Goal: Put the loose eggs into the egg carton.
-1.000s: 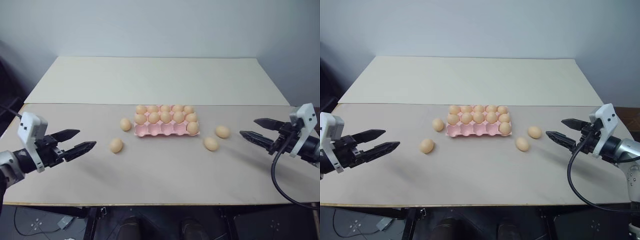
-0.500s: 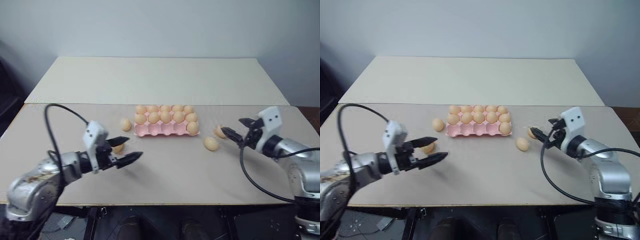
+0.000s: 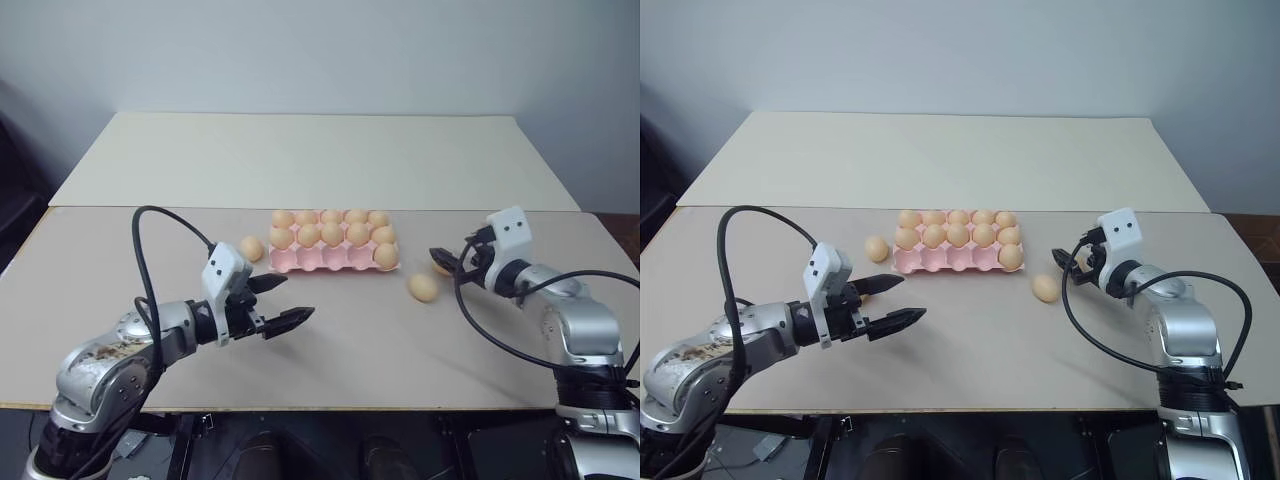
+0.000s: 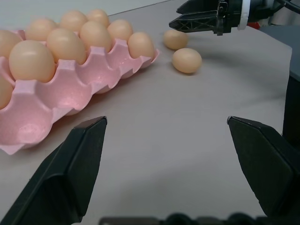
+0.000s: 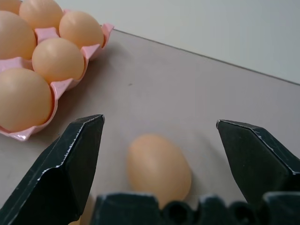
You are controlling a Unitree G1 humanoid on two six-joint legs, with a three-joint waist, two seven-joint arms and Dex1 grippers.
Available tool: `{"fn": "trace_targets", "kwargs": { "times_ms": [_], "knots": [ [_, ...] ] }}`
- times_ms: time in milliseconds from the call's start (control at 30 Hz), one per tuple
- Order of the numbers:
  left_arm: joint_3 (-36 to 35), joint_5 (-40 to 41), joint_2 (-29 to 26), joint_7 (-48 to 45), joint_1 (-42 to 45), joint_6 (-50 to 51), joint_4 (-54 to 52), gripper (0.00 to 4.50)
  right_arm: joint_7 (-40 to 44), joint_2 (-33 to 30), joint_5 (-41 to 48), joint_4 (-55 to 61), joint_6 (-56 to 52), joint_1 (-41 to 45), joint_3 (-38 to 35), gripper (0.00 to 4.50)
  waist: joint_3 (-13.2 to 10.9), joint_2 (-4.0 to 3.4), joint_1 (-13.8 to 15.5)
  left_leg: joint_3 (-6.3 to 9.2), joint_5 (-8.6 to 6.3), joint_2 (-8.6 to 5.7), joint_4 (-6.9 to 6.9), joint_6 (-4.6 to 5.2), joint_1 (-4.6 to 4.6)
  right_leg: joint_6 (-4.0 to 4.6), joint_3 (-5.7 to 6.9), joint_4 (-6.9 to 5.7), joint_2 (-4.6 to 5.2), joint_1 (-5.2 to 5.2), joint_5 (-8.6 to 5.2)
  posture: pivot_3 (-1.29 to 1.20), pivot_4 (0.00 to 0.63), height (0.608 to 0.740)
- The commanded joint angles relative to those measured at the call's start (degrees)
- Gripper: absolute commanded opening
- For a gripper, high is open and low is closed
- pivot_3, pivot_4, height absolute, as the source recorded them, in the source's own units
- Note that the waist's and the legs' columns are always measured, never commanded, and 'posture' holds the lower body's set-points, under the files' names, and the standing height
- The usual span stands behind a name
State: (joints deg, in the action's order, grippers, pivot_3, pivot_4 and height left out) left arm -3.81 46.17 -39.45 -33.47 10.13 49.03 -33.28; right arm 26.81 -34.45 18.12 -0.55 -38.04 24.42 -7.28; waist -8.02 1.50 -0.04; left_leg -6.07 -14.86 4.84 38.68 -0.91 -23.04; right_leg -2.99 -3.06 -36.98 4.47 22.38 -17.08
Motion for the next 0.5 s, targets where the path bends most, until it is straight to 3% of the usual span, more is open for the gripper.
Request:
{"fn": "trace_targets", "kwargs": {
  "times_ms": [33, 500],
  "knots": [
    [-1.5, 1.1, -0.5, -0.2, -0.6, 0.0, -2.9, 4.48, -0.9, -0.3, -1.0, 0.7, -1.5, 1.1, -0.4, 4.50, 0.0, 0.00, 0.0, 0.00, 0.00, 0.00, 0.00, 0.00, -0.02, 0.00, 0.00, 0.00, 0.00, 0.00, 0.00, 0.00, 0.150, 0.740],
    [-0.7, 1.8, 0.4, 1.4, -0.5, 0.6, -3.7, 4.48, -3.5, 0.9, -1.8, 0.7, -9.7, 3.1, -0.3, 4.50, 0.0, 0.00, 0.0, 0.01, 0.00, 0.00, 0.01, 0.00, -0.02, 0.00, 0.00, 0.00, 0.00, 0.01, 0.00, 0.00, 0.150, 0.740]
  ]
}}
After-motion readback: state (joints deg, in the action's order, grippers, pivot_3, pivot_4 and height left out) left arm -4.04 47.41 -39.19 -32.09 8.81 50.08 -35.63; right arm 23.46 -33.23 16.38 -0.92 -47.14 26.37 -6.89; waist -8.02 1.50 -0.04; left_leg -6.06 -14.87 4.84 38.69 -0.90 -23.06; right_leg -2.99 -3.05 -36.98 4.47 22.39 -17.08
